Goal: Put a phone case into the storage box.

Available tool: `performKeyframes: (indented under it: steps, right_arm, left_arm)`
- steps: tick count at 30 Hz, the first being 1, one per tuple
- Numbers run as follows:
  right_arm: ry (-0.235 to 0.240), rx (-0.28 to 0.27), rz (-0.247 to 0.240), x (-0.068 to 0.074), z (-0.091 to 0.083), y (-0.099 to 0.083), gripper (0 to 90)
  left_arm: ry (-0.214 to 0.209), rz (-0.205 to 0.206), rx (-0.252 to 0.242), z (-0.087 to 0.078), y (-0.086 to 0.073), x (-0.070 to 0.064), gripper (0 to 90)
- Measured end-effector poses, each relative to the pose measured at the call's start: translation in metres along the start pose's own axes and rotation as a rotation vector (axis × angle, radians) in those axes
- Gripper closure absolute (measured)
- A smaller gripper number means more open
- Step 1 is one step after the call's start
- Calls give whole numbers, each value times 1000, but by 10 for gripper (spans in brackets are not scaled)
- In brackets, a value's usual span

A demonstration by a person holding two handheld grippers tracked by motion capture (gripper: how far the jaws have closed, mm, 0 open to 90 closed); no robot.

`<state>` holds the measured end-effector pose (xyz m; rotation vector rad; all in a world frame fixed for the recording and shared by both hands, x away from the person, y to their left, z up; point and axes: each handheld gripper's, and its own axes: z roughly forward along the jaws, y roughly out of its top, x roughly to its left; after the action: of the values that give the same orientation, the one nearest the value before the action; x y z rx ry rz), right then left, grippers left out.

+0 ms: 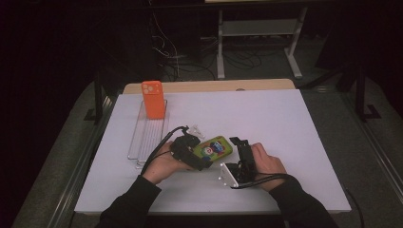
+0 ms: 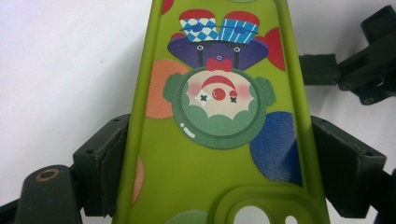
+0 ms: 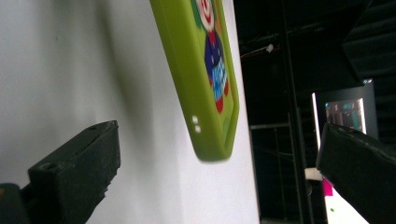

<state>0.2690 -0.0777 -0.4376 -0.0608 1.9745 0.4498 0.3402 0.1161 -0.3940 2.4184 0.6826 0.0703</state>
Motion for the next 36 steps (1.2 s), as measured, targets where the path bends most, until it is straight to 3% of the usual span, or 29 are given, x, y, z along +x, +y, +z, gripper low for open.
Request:
performKeyframes:
  steps: [3,4,6,14,17,22,27,28,36]
  right_arm:
    - [-10,-8,-8,2,2,4,7]
    - [-19,-16,-53,1,4,5,20]
    - [-29,-19,-63,3,6,7,48]
    - [-56,-30,-118,10,10,14,233]
    - [-40,-29,-144,12,10,15,308]
    - [-30,-23,-142,17,10,16,424]
    - [-56,-28,-140,18,10,15,522]
    - [-63,-38,-160,16,10,15,540]
    - [-65,-43,-177,16,9,16,709]
  left_arm:
    - [-1,4,3,0,0,-1,152]
    - [-3,5,0,0,0,-1,152]
    - [-4,7,-5,0,1,-1,152]
    - [-6,8,-3,0,0,-2,152]
    - [-8,9,-4,0,0,-2,152]
    - [-9,4,-7,1,0,-3,152]
    - [-7,16,2,0,0,-2,152]
    - [-7,16,2,0,0,-2,152]
    - [-12,6,-6,0,0,-2,152]
